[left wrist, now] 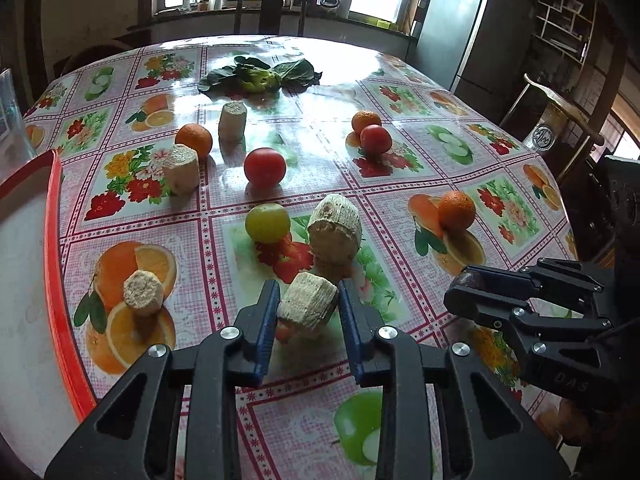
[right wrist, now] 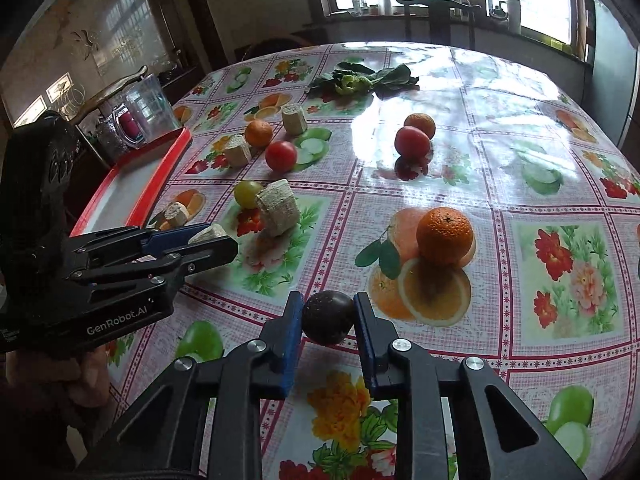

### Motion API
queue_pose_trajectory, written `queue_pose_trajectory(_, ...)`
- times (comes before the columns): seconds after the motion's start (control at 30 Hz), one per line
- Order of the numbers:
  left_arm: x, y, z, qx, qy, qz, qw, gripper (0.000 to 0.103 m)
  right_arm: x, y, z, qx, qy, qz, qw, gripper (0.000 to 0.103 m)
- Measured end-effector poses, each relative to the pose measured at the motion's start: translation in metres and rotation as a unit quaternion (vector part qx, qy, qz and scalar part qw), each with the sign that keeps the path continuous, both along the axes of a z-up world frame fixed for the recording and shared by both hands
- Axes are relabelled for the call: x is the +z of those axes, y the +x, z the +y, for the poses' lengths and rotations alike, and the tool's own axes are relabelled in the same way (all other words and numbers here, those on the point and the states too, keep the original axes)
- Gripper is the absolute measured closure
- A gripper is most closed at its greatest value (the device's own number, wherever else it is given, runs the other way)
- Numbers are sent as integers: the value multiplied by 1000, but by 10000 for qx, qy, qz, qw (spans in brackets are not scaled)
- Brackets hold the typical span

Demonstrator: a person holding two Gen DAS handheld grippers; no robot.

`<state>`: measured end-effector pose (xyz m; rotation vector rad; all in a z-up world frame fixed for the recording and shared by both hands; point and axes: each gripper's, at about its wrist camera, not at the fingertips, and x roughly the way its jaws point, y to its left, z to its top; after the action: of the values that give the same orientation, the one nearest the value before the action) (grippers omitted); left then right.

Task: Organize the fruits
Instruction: 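Grasp a corn piece with the left tool while the right tool grasps the dark plum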

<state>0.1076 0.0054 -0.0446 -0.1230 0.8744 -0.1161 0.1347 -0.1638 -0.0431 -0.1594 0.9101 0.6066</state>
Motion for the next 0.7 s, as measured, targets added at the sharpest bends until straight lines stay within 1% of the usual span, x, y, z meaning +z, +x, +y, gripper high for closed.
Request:
queue_pose_trajectory(0.17,15,-22,15,58,-181,-150,9997,76,10,-11,14,137,9,-119,9998,78)
queue_pose_trajectory(0.3,26,-41,30,138,-324,-284,9990,76,14,-21,28,295,67,-130,9995,77)
queue_pose_trajectory(0.57,38,-70,54,351,-401,-505,9973,76,24,-38,61,615,108,-150,9979,77)
queue_pose_trajectory(0.7,40,-84,74,551,-457,-541,9960,76,29,-48,79,831,162,-131,9963,77)
